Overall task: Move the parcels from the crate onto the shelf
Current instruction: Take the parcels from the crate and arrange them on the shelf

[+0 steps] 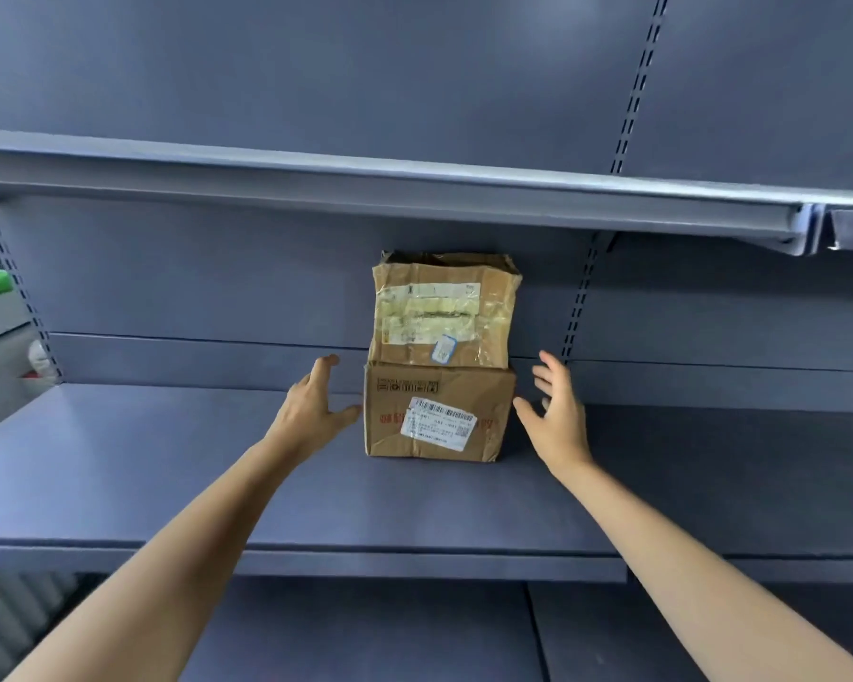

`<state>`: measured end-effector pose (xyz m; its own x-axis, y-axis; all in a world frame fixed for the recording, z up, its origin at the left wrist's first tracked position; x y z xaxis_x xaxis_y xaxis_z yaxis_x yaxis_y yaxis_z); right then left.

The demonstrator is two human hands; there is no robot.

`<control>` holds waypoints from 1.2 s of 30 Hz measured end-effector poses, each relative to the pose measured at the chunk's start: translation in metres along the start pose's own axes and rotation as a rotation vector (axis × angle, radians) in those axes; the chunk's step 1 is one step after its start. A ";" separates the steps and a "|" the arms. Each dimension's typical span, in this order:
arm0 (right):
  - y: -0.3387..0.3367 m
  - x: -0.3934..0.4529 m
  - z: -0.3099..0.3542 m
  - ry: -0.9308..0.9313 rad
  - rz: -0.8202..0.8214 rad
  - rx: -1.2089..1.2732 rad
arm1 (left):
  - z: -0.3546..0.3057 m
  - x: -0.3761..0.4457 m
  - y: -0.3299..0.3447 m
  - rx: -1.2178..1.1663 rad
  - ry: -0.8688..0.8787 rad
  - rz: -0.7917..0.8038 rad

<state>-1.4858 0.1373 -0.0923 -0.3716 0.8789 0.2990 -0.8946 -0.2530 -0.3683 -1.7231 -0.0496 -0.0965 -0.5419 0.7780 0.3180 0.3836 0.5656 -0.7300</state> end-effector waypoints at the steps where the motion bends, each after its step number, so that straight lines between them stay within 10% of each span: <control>1: -0.004 -0.012 -0.006 0.023 0.001 -0.010 | 0.005 -0.013 0.003 0.015 0.001 0.027; 19: -0.042 -0.251 -0.169 0.347 0.254 -0.453 | 0.040 -0.225 0.123 0.147 0.078 0.282; 36: -0.125 -0.355 -0.300 0.574 0.438 -0.440 | 0.022 -0.408 0.236 0.146 -0.275 0.462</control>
<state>-1.1677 -0.0223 -0.4162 -0.3720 0.8373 -0.4006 -0.4770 -0.5427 -0.6913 -1.4277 -0.2397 -0.4119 -0.5247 0.8250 -0.2101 0.5307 0.1240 -0.8384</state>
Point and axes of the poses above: each hand's wrist, its own x-axis towards the middle knuckle, its own y-axis out of the palm, z = x × y, the point moved 8 cm from there along x, towards the middle knuckle, and after that the axes turned 10 degrees about y, right-handed, at the moved point
